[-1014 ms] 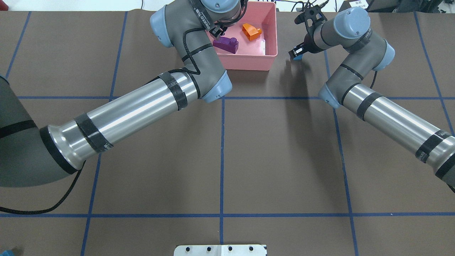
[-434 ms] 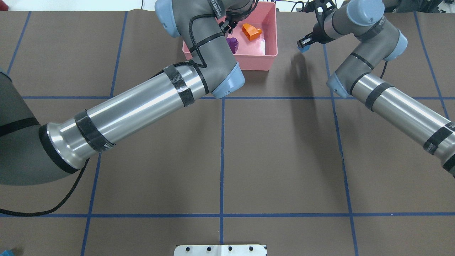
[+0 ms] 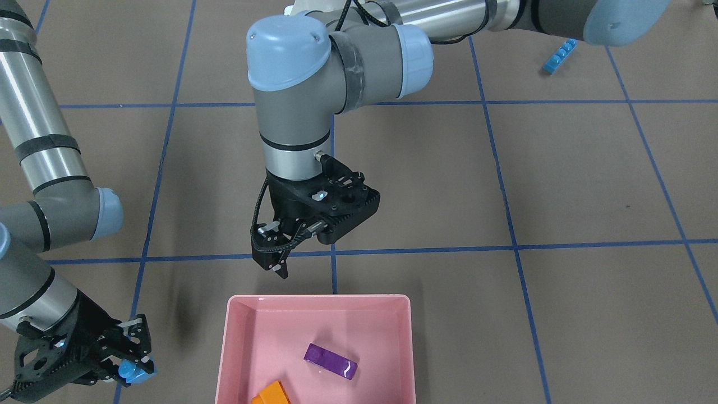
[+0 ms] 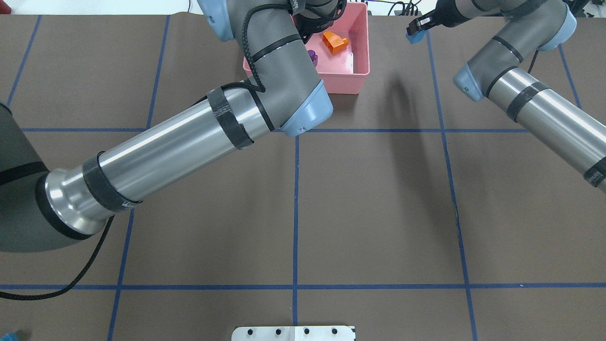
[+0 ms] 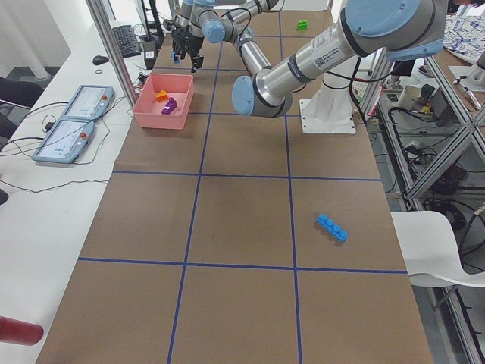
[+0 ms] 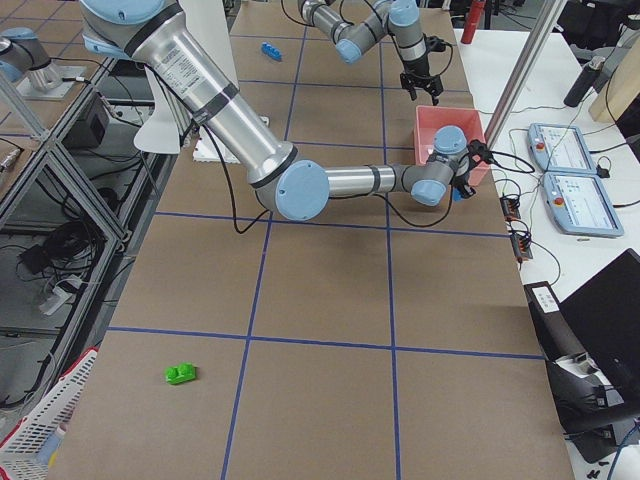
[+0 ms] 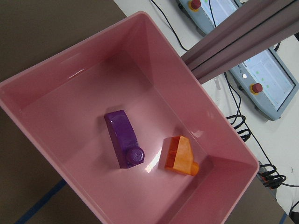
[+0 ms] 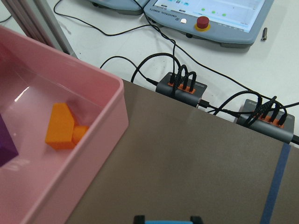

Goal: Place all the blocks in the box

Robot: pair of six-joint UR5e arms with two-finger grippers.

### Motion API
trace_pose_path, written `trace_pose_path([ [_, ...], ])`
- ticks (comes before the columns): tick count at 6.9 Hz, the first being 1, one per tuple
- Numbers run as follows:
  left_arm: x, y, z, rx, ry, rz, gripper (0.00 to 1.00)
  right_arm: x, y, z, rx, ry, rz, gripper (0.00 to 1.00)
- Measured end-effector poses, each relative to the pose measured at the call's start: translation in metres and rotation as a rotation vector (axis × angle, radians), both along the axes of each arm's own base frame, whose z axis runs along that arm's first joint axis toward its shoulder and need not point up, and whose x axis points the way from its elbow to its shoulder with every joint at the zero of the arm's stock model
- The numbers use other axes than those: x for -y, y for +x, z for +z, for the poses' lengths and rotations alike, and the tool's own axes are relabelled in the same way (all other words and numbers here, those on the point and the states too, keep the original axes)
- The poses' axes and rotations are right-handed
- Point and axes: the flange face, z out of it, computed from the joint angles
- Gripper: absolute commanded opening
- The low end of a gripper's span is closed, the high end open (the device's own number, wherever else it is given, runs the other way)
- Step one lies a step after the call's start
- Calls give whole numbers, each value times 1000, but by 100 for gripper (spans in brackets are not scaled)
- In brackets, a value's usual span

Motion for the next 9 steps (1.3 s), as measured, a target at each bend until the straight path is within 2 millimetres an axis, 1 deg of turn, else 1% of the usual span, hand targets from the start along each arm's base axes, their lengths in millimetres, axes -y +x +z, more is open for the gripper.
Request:
trace_pose_path([
  [1, -22, -20, 25, 35, 32, 61, 99, 6, 8, -33, 46, -34, 18, 0],
  [2, -45, -43, 61, 52, 69, 122, 99, 13, 10, -70, 75, -69, 32, 0],
  [3, -70, -68, 99, 71, 120, 193, 99, 19, 5, -107, 98, -108, 47, 0],
  [4, -94, -90, 127, 86, 173, 267, 99, 20, -8, -138, 110, -135, 59, 0],
  [5, -115, -111, 149, 97, 218, 329, 99, 18, -31, -159, 101, -136, 79, 0],
  [6, -132, -127, 165, 106, 249, 367, 98, 12, -61, -168, 79, -123, 106, 0],
  [7, -148, -143, 183, 117, 267, 394, 99, 5, -91, -171, 52, -109, 132, 9],
  [8, -164, -155, 202, 130, 282, 438, 99, -2, -115, -170, 30, -97, 152, 31],
  [9, -181, -166, 222, 151, 309, 505, 99, -8, -132, -165, 12, -93, 160, 69],
])
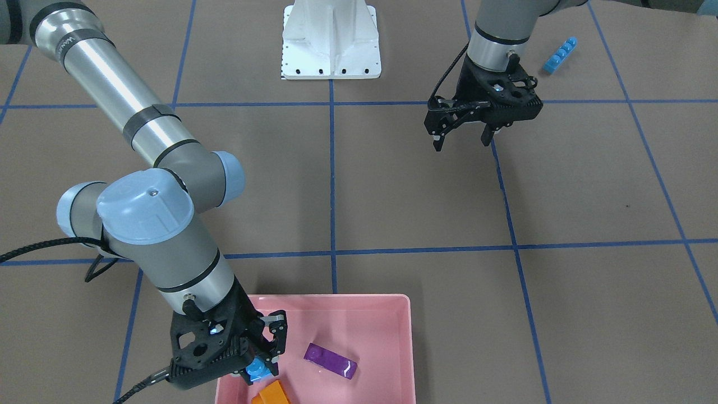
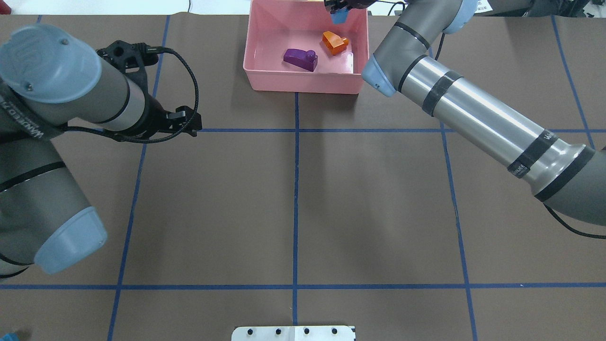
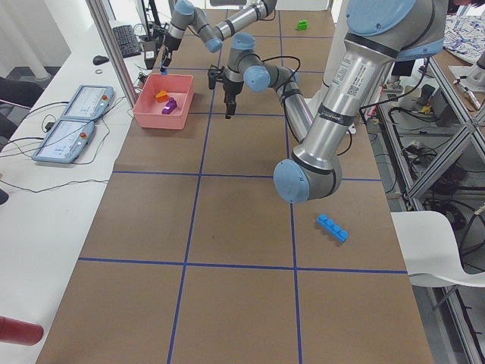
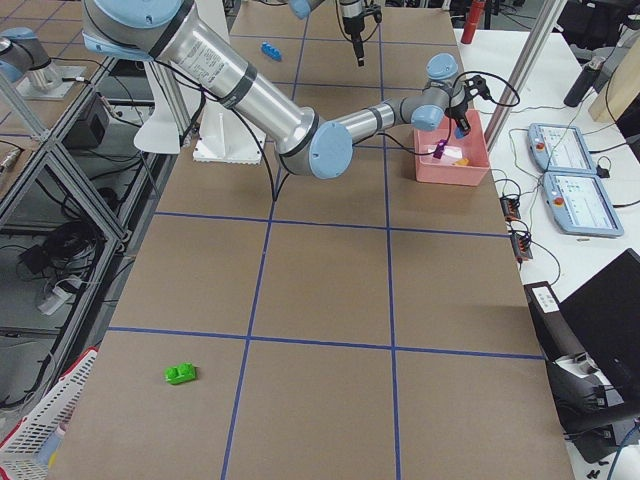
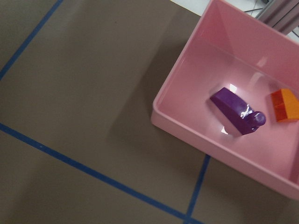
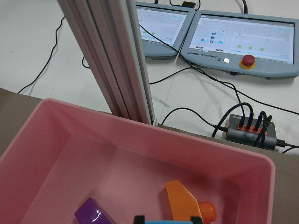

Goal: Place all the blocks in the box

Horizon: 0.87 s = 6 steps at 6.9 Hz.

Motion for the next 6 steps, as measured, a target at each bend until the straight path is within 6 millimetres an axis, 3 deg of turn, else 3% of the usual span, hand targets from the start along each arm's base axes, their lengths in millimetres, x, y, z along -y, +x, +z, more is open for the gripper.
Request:
trace_pose_path([
  [1, -18, -12, 23, 33, 30, 65, 99, -2, -9, 5, -11, -3, 1, 98],
  [4, -84, -43, 92, 142, 73, 256, 100, -2, -10, 7, -9, -12, 5, 99],
  [6, -130, -44, 133, 211, 49, 380, 100, -3, 1, -4, 26, -13, 5, 99],
])
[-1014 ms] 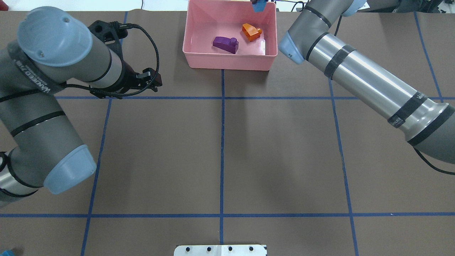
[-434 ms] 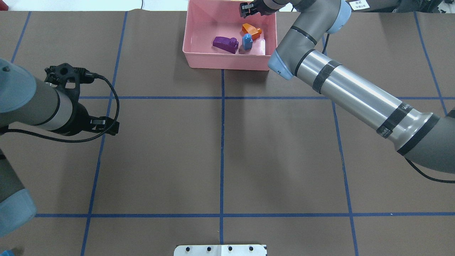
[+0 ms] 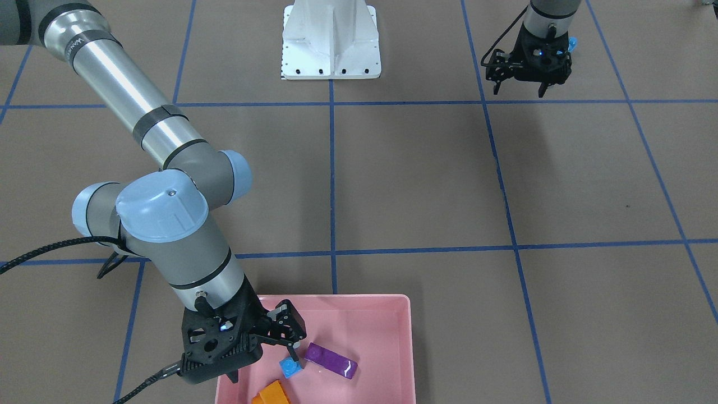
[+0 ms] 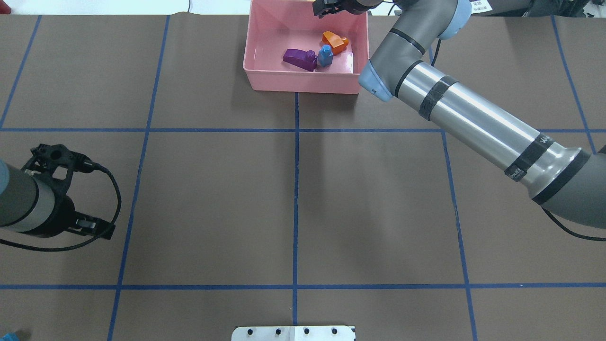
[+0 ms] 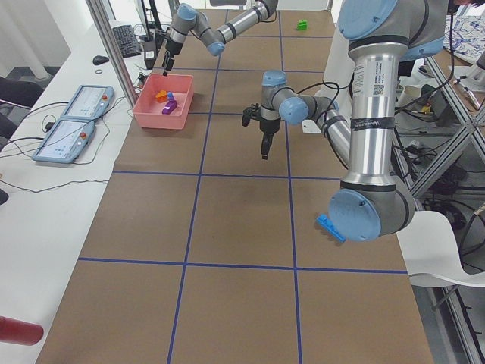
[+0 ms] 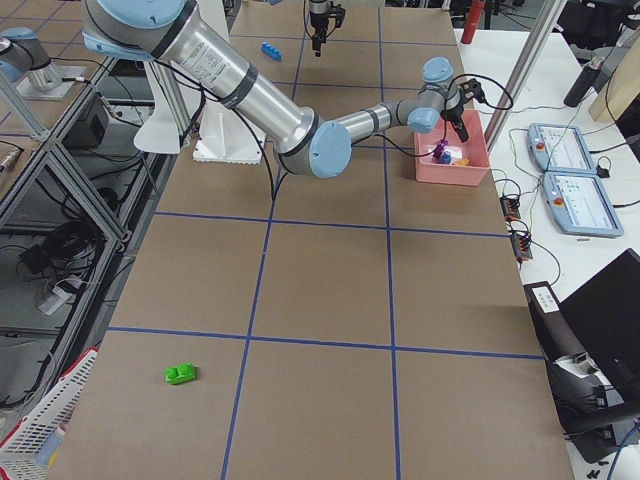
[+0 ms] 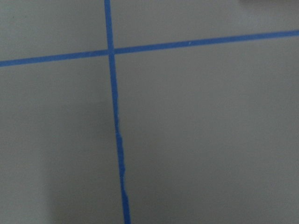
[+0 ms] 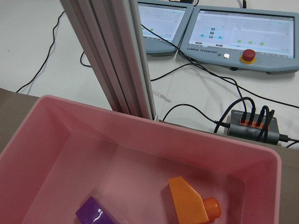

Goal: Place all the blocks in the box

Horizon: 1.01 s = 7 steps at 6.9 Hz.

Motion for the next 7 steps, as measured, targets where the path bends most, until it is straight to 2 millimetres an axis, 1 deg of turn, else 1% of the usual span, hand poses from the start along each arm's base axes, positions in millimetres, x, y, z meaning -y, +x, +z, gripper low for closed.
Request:
trace_pose_path([
  [1, -19, 0, 22, 38, 2, 72, 100, -4, 8, -4, 22, 4, -13, 99],
  [2, -35, -6, 46, 67, 33, 167, 100, -13, 24, 0, 46, 10, -31, 99],
  [3, -50, -19, 73, 82, 71, 255, 100, -26, 46, 12, 69, 13, -49, 99],
  [4, -65, -37, 100, 87, 95, 315, 100, -36, 67, 19, 86, 13, -64, 99],
  [5, -79, -52, 129, 74, 110, 342, 100, -45, 81, 21, 94, 8, -74, 99],
  [6, -91, -63, 162, 49, 114, 344, 100, -56, 95, 22, 97, -4, -83, 99],
  [7, -103, -71, 195, 23, 104, 331, 100, -69, 113, 25, 100, -28, -99, 99],
])
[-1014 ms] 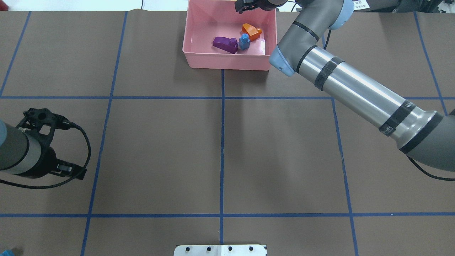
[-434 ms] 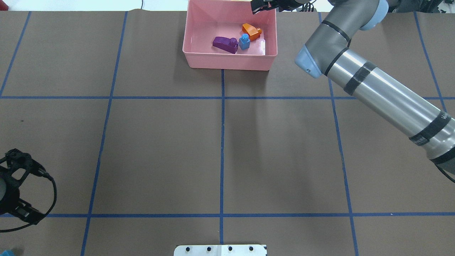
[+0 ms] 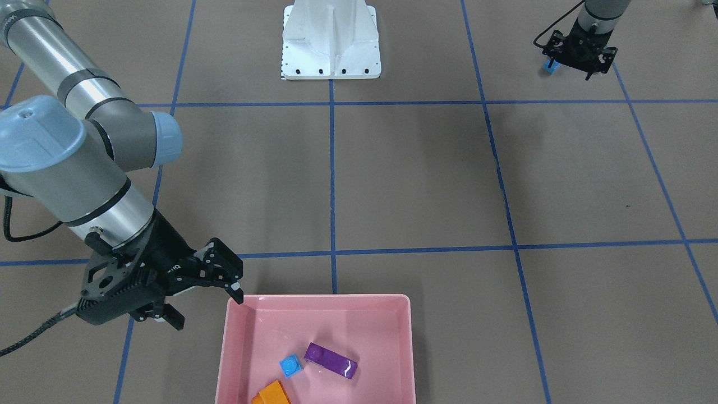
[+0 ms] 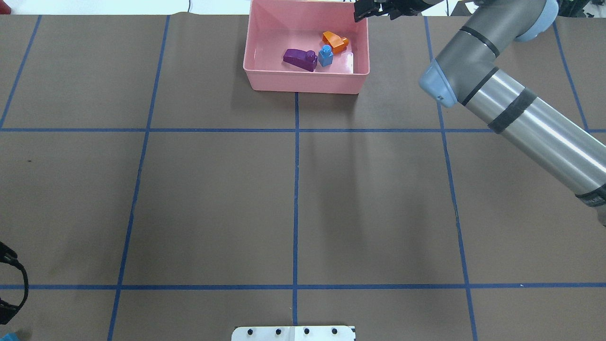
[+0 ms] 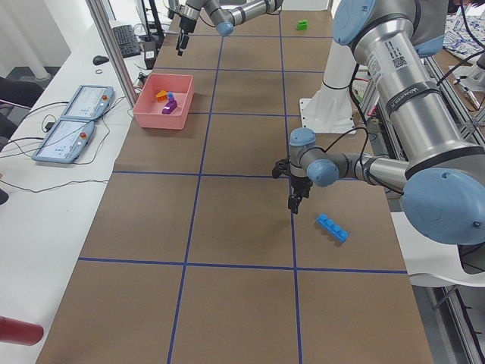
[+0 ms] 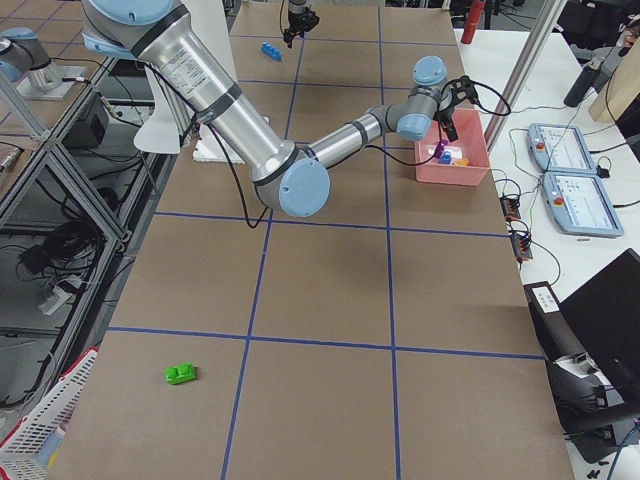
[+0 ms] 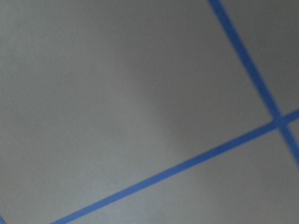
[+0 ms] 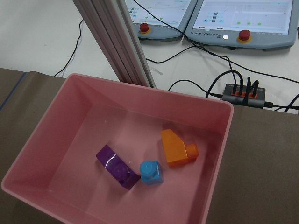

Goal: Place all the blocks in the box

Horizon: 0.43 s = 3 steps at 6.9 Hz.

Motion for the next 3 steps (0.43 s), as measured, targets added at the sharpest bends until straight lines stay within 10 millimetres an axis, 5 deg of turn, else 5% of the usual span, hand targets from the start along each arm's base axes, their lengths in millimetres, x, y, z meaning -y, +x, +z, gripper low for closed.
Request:
trace_pose_path([
  [1, -13, -8, 23, -20, -23, -12, 100, -16, 27, 4, -1, -40, -22, 99],
  [3, -31, -17, 37, -38, -56, -14, 100, -48, 74, 0, -20, -143, -53, 100],
])
